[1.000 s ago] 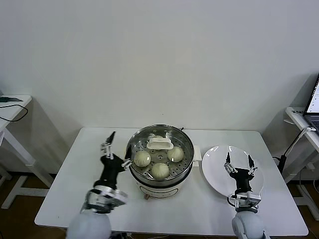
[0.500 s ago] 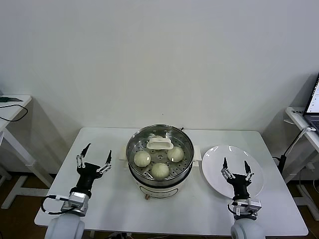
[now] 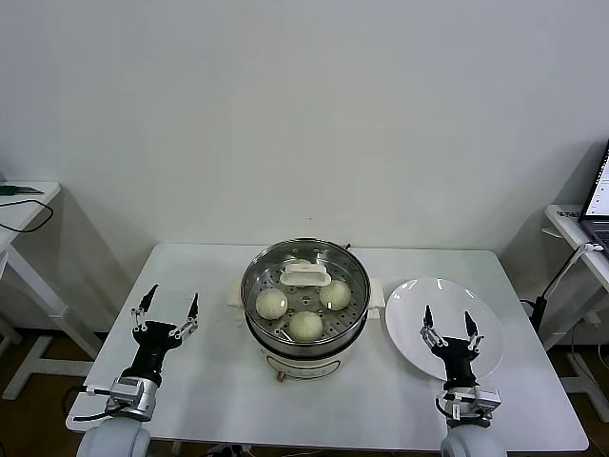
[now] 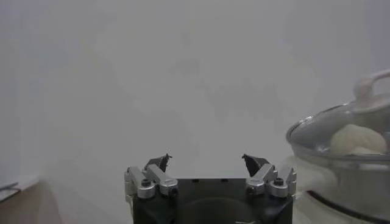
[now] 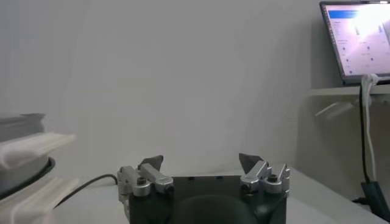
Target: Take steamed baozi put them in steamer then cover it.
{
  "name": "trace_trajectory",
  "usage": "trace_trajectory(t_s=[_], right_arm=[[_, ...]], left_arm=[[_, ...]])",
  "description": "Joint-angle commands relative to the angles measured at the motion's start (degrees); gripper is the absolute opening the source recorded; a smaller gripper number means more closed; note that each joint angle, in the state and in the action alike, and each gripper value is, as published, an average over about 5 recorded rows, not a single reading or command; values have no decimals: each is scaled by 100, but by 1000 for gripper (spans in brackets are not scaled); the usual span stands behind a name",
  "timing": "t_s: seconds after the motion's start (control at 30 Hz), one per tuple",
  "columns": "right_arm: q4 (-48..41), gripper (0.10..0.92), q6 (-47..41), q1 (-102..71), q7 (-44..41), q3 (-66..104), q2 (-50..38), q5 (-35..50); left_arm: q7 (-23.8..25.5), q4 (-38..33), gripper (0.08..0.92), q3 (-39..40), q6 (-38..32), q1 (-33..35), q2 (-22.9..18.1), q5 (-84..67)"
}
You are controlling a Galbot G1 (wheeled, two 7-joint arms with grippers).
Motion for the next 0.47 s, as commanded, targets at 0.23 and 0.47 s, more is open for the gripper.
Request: trace_trajectory(t_s=[0.23, 0.47], right_arm=[[111, 823, 41, -136, -3, 20, 31, -53], [124, 823, 122, -171, 7, 22, 49, -152]], left_arm=[[-12, 123, 823, -108, -195, 37, -29, -243], [-10, 108, 823, -95, -184, 35, -44, -212]])
